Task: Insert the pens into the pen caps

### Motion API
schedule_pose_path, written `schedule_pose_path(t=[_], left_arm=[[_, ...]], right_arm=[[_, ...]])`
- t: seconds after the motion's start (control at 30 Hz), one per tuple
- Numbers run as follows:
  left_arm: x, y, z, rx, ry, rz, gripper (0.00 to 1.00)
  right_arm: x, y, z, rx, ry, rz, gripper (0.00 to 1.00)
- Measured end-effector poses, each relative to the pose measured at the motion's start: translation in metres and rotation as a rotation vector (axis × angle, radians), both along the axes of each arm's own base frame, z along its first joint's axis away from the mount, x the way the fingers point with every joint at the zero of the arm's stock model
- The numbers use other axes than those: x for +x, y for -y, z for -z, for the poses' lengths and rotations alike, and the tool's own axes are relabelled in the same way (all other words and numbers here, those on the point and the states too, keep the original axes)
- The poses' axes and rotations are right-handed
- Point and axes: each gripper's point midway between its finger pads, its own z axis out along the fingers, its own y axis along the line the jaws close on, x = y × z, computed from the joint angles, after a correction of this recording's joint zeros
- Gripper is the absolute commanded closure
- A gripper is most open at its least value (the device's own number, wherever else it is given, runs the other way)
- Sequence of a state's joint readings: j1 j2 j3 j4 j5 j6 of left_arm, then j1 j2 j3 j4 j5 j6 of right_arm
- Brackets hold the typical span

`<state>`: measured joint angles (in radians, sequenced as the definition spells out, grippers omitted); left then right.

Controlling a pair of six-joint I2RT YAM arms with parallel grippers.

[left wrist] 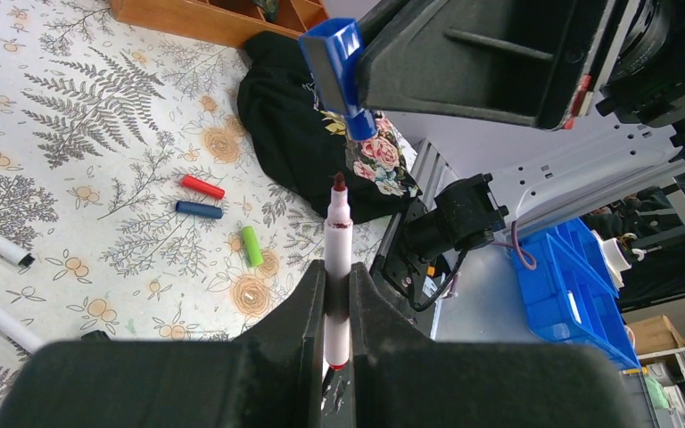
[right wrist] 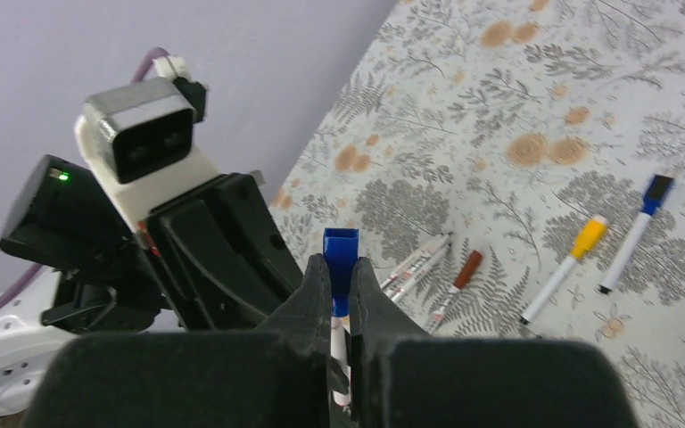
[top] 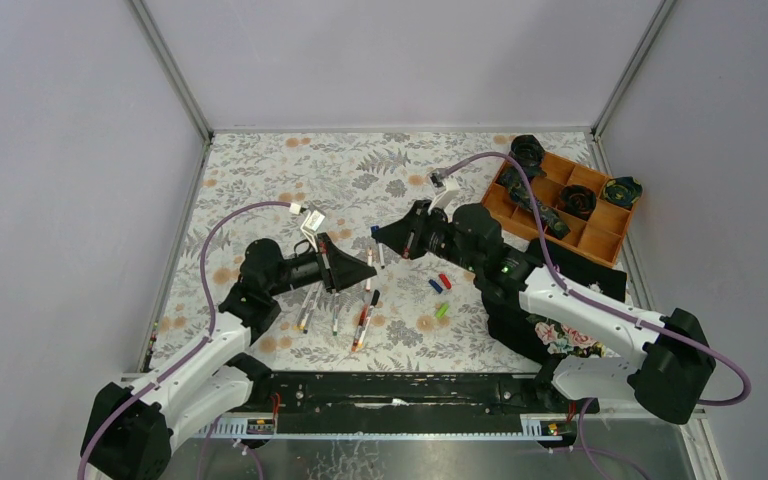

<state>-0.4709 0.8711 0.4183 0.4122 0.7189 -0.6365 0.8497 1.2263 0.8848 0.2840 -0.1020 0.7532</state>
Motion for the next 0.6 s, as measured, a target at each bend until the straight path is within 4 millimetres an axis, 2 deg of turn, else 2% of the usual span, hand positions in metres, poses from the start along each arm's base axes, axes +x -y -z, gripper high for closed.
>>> schedule_pose_path(t=[0.23,0.6], left_arm=[[-0.002,0.001,-0.003,-0.009,0.007,0.012,1.00],[-0.003,0.001,-0.004,-0.012,0.011,0.019,1.00]], right_arm=[[-0.001,-0.006,-0.011,0.043,0.023,-0.027,1.00],[-0.003,-0.012,-0.002,0.033,0.008,-0.055,1.00]])
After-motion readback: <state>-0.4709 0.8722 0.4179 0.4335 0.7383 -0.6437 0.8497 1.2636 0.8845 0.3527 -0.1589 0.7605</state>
